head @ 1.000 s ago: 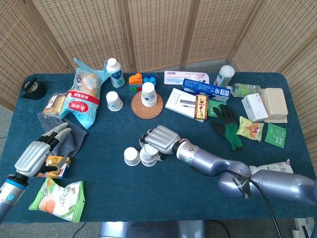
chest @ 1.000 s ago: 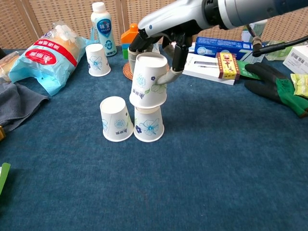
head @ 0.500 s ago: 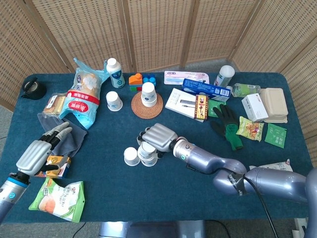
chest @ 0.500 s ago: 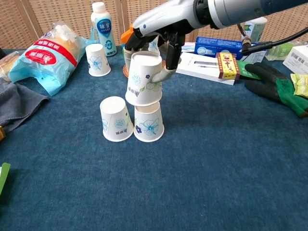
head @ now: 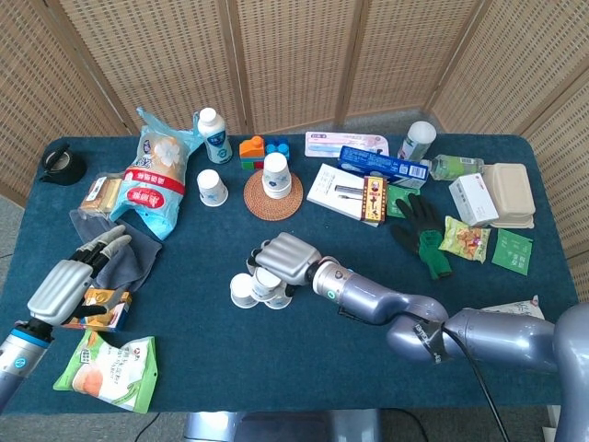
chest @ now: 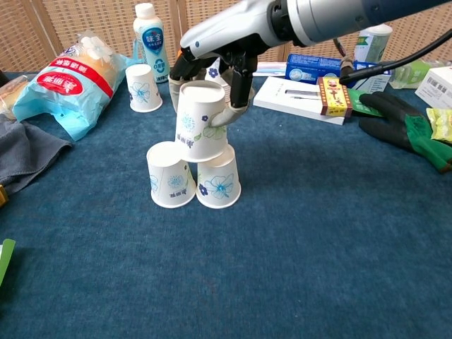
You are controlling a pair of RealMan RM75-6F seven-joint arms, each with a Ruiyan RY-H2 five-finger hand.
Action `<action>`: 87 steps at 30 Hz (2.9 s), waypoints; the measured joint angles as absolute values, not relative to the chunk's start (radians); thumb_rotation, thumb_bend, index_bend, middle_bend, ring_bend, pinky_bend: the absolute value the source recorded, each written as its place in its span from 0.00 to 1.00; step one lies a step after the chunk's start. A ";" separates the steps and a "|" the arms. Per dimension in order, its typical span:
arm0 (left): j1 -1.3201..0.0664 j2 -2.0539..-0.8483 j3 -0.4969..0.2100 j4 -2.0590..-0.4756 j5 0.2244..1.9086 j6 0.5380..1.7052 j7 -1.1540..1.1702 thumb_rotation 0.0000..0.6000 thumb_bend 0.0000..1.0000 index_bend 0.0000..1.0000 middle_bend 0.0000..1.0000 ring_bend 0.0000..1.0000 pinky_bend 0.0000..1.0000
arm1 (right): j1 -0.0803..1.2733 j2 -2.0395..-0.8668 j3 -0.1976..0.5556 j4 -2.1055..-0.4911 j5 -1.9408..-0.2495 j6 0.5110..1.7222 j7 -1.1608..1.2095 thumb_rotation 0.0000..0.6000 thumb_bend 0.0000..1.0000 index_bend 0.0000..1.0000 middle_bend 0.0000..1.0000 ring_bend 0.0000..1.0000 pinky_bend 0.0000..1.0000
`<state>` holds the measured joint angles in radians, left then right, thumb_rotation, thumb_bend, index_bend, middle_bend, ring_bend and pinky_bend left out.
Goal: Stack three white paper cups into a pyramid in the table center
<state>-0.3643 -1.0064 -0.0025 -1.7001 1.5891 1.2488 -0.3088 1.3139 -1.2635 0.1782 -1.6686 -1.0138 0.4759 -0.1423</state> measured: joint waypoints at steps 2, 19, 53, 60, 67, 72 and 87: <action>-0.363 -1.007 -0.002 -1.696 1.588 1.249 -0.313 1.00 0.48 0.00 0.00 0.00 0.14 | 1.321 -1.266 0.176 -1.665 -1.007 0.477 -0.147 1.00 0.39 0.40 0.32 0.27 0.65; -0.358 -1.016 0.004 -1.663 1.585 1.245 -0.346 1.00 0.48 0.00 0.00 0.00 0.14 | 1.382 -1.308 0.156 -1.642 -0.939 0.485 -0.181 1.00 0.39 0.40 0.31 0.27 0.65; -0.355 -1.025 0.007 -1.642 1.593 1.250 -0.371 1.00 0.48 0.00 0.00 0.00 0.13 | 1.433 -1.327 0.114 -1.629 -0.874 0.499 -0.210 1.00 0.37 0.31 0.26 0.21 0.62; -0.357 -1.030 0.007 -1.633 1.594 1.248 -0.380 1.00 0.48 0.00 0.00 0.00 0.13 | 1.436 -1.319 0.106 -1.630 -0.857 0.509 -0.214 1.00 0.37 0.24 0.23 0.18 0.58; -0.363 -1.031 0.005 -1.636 1.599 1.247 -0.379 1.00 0.48 0.00 0.00 0.00 0.13 | 1.441 -1.305 0.098 -1.639 -0.850 0.500 -0.217 1.00 0.37 0.22 0.22 0.17 0.57; -0.364 -1.030 0.003 -1.639 1.599 1.249 -0.378 1.00 0.48 0.00 0.00 0.00 0.13 | 1.441 -1.290 0.094 -1.652 -0.851 0.501 -0.217 1.00 0.37 0.20 0.22 0.17 0.56; -0.364 -1.024 0.005 -1.652 1.610 1.260 -0.374 1.00 0.48 0.00 0.00 0.00 0.13 | 1.434 -1.260 0.093 -1.690 -0.848 0.524 -0.216 1.00 0.37 0.11 0.20 0.16 0.52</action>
<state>-0.3642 -1.0238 0.0051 -1.6520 1.6104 1.2599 -0.3737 1.4343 -1.2595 0.0926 -1.6900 -0.8484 0.5245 -0.2160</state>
